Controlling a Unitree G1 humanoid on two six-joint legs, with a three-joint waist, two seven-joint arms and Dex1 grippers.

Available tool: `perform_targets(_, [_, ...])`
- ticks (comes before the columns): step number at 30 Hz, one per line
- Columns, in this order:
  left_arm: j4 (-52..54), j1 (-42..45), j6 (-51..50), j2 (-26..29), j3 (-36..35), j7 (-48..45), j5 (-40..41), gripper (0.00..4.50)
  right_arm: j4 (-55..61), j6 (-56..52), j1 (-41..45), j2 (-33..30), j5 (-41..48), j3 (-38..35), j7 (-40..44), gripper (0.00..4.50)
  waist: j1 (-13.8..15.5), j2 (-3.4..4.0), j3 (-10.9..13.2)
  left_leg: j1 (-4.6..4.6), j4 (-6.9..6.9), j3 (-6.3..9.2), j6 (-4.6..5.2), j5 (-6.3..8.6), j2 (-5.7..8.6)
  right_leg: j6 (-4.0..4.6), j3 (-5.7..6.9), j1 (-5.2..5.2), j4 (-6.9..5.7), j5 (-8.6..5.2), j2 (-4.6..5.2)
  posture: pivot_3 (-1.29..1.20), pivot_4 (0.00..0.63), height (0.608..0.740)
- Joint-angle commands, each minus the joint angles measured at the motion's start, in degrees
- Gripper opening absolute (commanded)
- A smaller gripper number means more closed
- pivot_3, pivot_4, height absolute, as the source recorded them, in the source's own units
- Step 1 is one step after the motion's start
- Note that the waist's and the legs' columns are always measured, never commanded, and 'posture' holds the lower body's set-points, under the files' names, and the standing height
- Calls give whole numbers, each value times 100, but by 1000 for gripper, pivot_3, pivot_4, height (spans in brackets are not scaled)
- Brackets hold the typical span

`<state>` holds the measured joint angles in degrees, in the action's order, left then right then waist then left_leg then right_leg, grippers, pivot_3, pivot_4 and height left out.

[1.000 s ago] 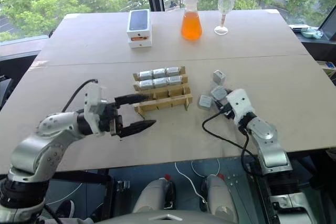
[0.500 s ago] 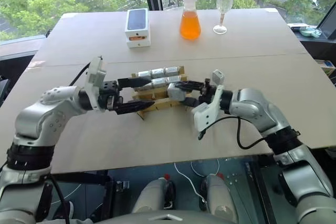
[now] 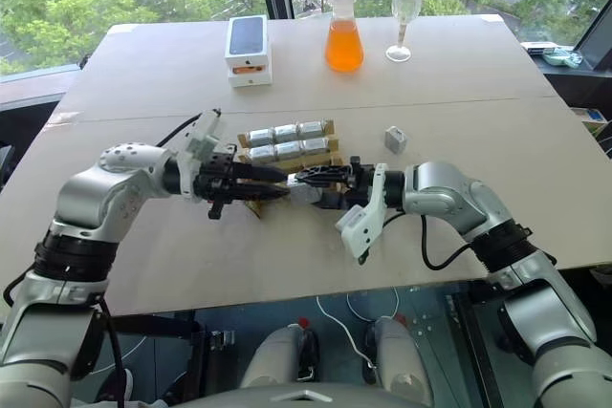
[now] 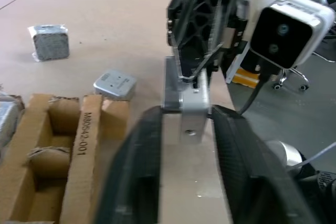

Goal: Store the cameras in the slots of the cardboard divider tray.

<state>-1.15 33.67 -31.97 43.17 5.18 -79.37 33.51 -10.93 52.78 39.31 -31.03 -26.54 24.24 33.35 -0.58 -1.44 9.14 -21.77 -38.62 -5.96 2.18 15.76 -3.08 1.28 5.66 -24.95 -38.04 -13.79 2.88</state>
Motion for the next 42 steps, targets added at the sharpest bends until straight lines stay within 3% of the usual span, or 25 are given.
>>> perform_targets(1, [22, 153, 73, -80, 83, -168, -52, 635, 281, 53, 138, 55, 149, -17, -10, 1896, 0, 0, 0, 0, 0, 0, 0, 0, 0, 0, 0, 0, 0, 0, 0, 0, 150, 740])
perform_targets(8, [-21, 186, 110, -181, 90, -233, -251, 635, 439, -86, 57, 77, 266, 10, 139, 1896, 0, 0, 0, 0, -1, 0, 0, 0, 0, 0, 0, 0, -1, 0, 0, 0, 150, 740])
perform_targets(9, [-50, 195, 130, -192, 85, -245, -282, 635, 445, -118, 39, 85, 317, 9, 163, 2929, 0, 0, 0, 0, -1, 0, 0, 0, 0, 0, 0, 0, -1, 0, 0, 0, 150, 740])
perform_targets(12, [-96, 216, 203, -219, 50, -267, -347, 635, 477, -207, -20, 107, 456, -8, 211, 4406, 0, 0, 0, 0, -1, 1, 0, 0, 0, 0, 0, 0, -2, 0, 0, 0, 150, 740])
perform_targets(13, [-91, 222, 213, -219, 29, -261, -341, 635, 503, -267, -54, 108, 510, -18, 242, 4481, 0, 0, 0, 0, -1, 1, 0, 0, 0, 0, 0, 0, -2, 0, 0, 0, 150, 740])
perform_targets(20, [-2, 263, 254, -67, -173, -219, -280, 635, 624, -697, -425, -46, 891, -225, 326, 4481, 1, 0, 0, 0, -3, 0, 0, 0, 0, 0, 0, 0, -2, 0, 1, 0, 150, 740])
perform_targets(23, [-143, 279, 491, 158, -473, -197, -328, 635, 821, -1554, -1160, -321, 2168, -426, 774, 4481, 17, -2, 1, -1, -3, 4, 0, 0, 0, 0, 2, 1, -2, 0, 1, 0, 150, 740])
perform_targets(28, [-628, 157, 1104, 519, -784, -316, -572, 635, 2020, -4189, -2350, -647, 4807, -953, 1447, 4481, 23, -2, 3, -2, -5, 3, 2, 1, 0, 2, 3, 2, 1, 1, 6, 0, 150, 740])
perform_targets(33, [-1165, 108, 1571, 638, -812, -431, -777, 635, 2513, -5991, -3131, -775, 6606, -1643, 1690, 4481, 33, -5, 2, 3, -6, 10, 5, 3, -2, 1, 8, 5, -4, 1, 1, 0, 150, 740])
perform_targets(38, [-1981, 292, 2115, 437, -705, -482, -1068, 635, 2207, -6034, -3639, -530, 6971, -2204, 2204, 4481, 116, -4, 2, -1, -5, 13, 24, 14, -2, 0, 13, 3, -2, 0, -6, 0, 150, 740])
perform_targets(42, [-2946, 641, 2686, 292, -644, -599, -1382, 635, 2061, -5846, -3769, -459, 6707, -2276, 2611, 4481, 139, -5, 2, -2, -8, 11, 27, 16, -1, -2, 13, 4, -2, 1, -21, 0, 150, 740])
